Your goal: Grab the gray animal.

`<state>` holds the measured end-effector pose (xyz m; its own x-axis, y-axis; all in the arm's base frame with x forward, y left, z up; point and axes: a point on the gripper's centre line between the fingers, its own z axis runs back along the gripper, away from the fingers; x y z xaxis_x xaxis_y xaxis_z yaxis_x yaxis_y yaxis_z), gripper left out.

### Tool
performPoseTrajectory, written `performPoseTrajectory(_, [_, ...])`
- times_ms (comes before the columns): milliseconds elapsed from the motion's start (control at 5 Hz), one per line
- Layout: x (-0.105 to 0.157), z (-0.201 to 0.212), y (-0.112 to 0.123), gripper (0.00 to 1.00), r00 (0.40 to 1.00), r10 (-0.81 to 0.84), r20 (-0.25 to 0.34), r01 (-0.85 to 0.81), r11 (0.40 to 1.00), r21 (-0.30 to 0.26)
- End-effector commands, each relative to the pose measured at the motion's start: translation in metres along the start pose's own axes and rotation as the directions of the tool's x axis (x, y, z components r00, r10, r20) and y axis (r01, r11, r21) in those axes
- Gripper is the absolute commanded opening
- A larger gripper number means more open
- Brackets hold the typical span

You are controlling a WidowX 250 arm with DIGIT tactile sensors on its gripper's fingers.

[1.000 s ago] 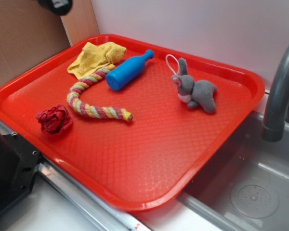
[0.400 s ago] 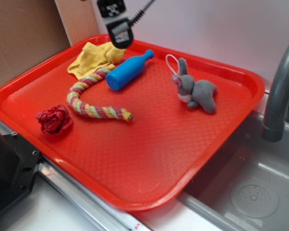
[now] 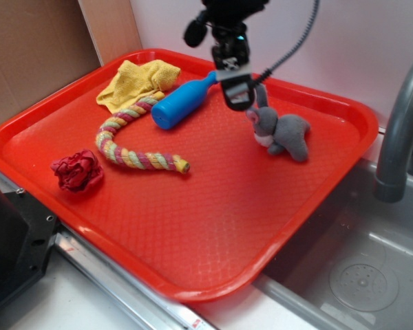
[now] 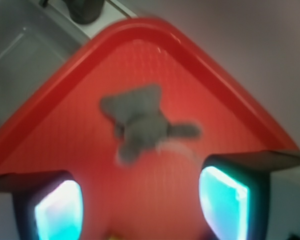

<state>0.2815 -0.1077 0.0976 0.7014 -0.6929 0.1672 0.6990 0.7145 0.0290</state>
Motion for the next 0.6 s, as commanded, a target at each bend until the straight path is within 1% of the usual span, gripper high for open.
performPoseTrajectory(0, [0.037,-0.032,-0.01,1.0,0.995,-0.095,-0.012,0.095,0.995,0.005])
performPoseTrajectory(200, [0.04,-0.061,-0.007,1.0,0.991,-0.105,-0.086,0.104,0.994,-0.012])
performPoseTrajectory(400, [0.034,-0.071,-0.001,1.0,0.99,-0.081,-0.115,0.078,0.996,-0.037])
